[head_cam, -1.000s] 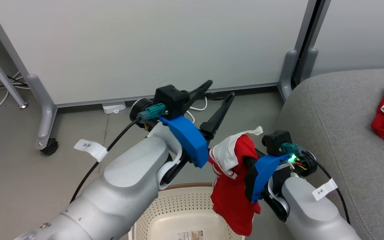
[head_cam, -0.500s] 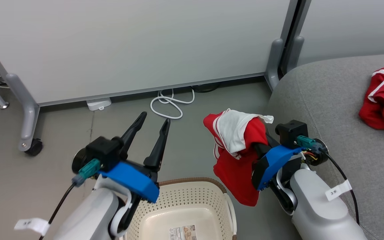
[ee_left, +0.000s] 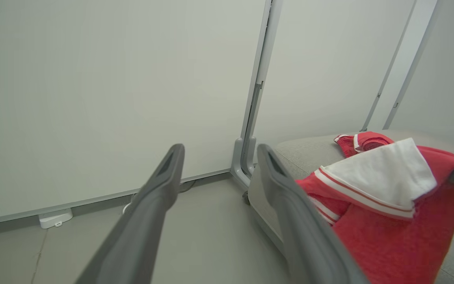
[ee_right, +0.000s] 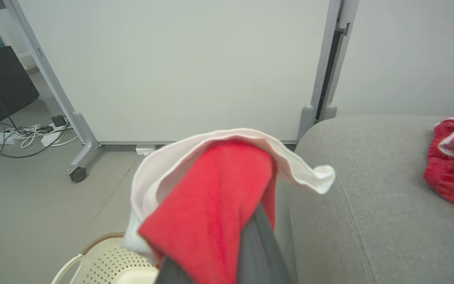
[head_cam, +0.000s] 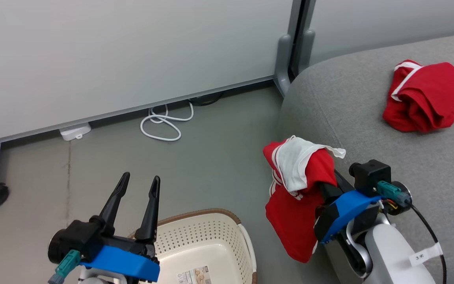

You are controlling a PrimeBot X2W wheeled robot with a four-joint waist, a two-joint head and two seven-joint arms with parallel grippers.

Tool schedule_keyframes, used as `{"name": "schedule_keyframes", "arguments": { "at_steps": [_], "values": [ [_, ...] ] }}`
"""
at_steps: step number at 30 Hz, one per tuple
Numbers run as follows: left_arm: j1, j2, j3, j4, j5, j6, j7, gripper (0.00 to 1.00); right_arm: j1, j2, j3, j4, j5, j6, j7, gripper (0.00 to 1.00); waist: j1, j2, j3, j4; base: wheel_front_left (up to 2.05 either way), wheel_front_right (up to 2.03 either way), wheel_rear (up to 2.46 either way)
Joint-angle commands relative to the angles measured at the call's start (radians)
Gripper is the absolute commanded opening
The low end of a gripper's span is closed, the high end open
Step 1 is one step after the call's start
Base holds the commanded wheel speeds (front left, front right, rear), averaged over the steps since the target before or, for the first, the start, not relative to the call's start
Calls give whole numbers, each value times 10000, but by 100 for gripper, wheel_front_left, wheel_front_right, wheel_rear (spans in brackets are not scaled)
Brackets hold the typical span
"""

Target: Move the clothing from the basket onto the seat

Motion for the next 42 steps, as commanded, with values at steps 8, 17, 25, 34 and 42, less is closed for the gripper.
{"name": "schedule_keyframes", "arguments": {
  "at_steps": [8, 17, 25, 34, 42],
  "values": [
    [696, -406, 888, -179, 808, -359, -47, 100, 1512, -2, -601, -2074, 5, 5, 722, 0, 0, -1, 131, -1200, 0, 0, 0],
    [649, -504, 1243, -25, 1175, -620, -47, 100, 2124, -1, -708, -2991, 224, 5, 1022, 0, 0, -1, 408, -2399, 0, 0, 0],
    [623, -575, 1299, 54, 1275, -683, -47, 100, 2278, 2, -706, -3055, 385, 5, 952, 0, 0, -1, 535, -3070, 0, 0, 0],
    [520, -522, 1230, 61, 1345, -711, -47, 100, 2245, 1, -789, -2954, 468, 5, 819, 0, 0, -1, 691, -3182, 0, 0, 0],
    [372, -432, 1083, 3, 1324, -721, -47, 100, 1697, 1, -1026, -2901, 354, 5, 831, 0, 0, -1, 972, -2927, 0, 0, 0]
  ]
}}
